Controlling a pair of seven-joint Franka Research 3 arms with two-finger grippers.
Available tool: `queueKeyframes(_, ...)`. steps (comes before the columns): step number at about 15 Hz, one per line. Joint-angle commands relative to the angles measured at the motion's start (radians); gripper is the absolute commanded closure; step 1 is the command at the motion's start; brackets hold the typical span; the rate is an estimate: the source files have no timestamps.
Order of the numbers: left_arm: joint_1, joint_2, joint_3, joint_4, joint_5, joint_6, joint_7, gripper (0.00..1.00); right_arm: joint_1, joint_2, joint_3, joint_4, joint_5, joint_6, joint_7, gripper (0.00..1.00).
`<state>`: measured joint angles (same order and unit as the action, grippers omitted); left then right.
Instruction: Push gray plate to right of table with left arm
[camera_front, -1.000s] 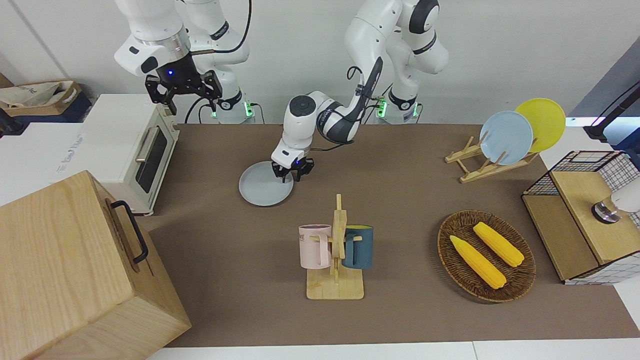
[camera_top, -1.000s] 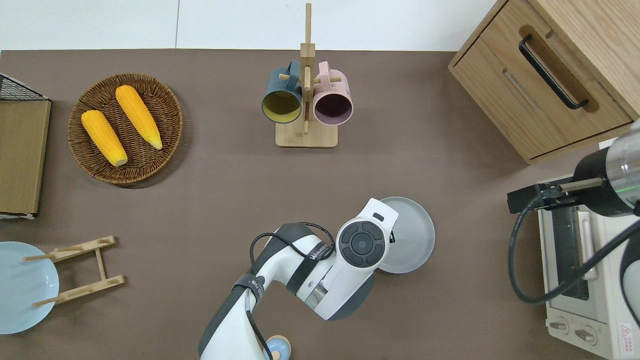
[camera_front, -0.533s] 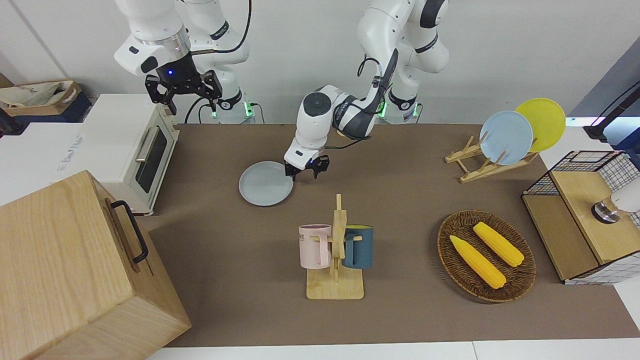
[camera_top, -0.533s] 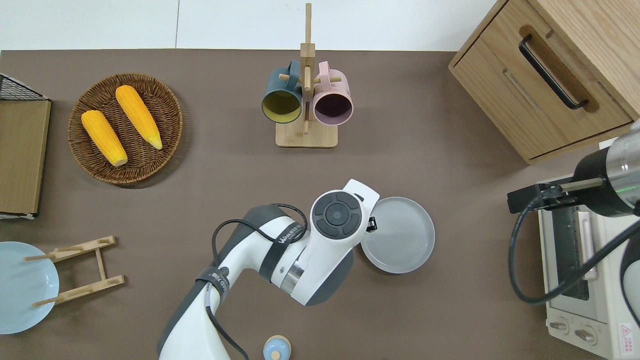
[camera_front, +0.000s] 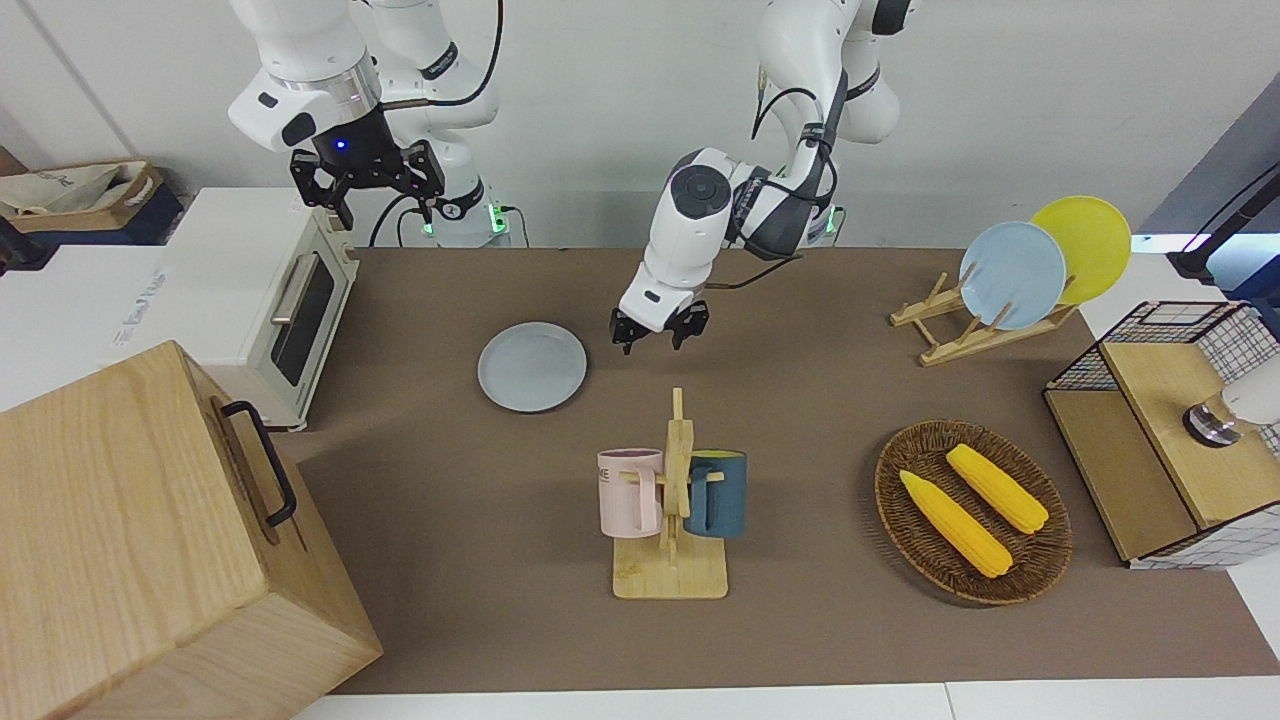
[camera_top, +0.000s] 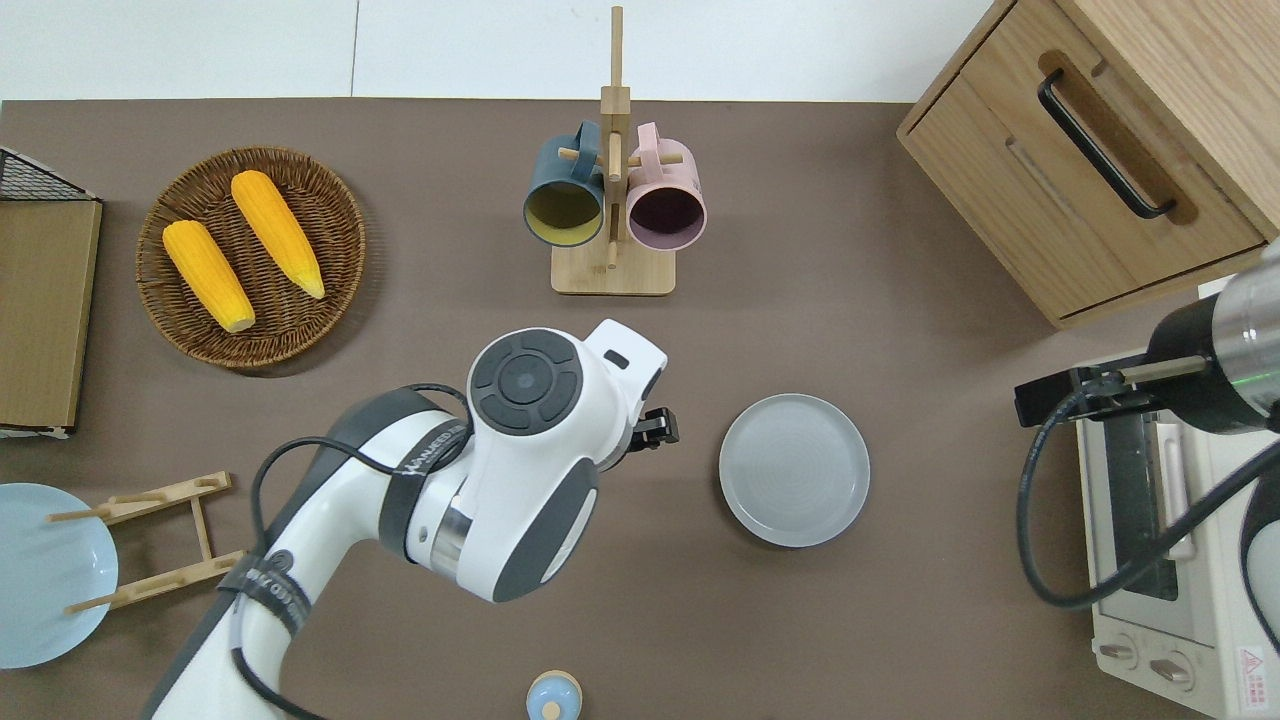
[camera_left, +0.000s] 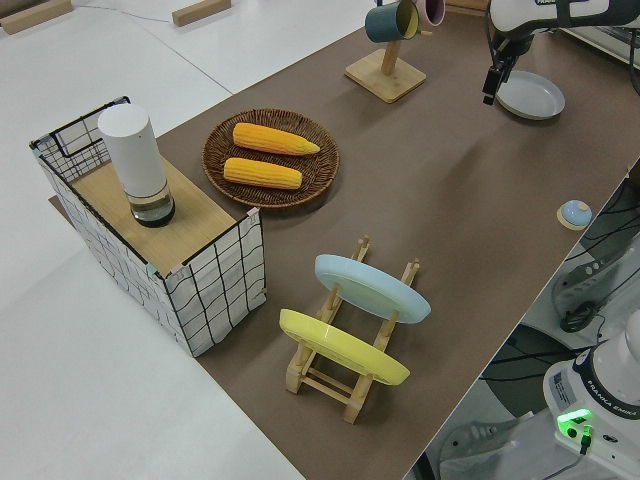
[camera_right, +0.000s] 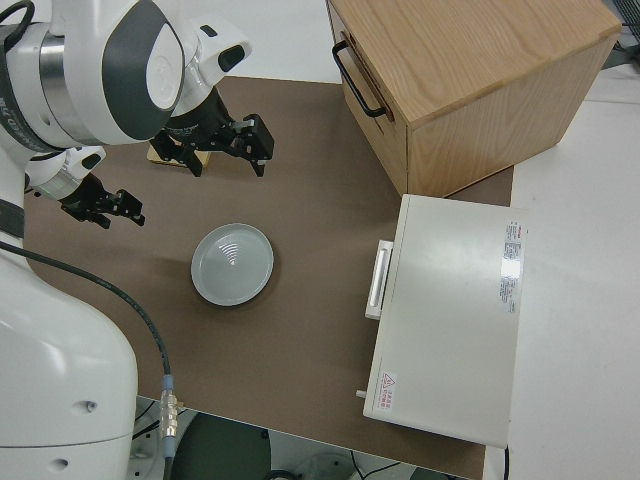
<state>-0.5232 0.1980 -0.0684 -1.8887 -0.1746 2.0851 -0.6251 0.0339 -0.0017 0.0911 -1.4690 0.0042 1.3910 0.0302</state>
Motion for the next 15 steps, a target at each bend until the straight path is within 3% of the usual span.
queueKeyframes(1, 0.083, -0.159, -0.004, -0.13, -0.026, -0.057, 0.117, 0.02, -0.011, -0.008, 0.006, -0.001, 0.008, -0.012, -0.003, 0.017)
queueKeyframes(7, 0.25, -0.244, -0.002, -0.118, -0.006, -0.184, 0.29, 0.01, -0.011, -0.008, 0.006, -0.001, 0.008, -0.012, -0.003, 0.017)
queueKeyframes(12, 0.328, -0.262, -0.001, -0.023, 0.141, -0.308, 0.346, 0.01, -0.011, -0.008, 0.006, 0.001, 0.008, -0.012, -0.001, 0.017)
queueKeyframes(15, 0.359, -0.264, 0.013, -0.003, 0.201, -0.323, 0.416, 0.01, -0.011, -0.008, 0.006, 0.001, 0.008, -0.012, -0.003, 0.017)
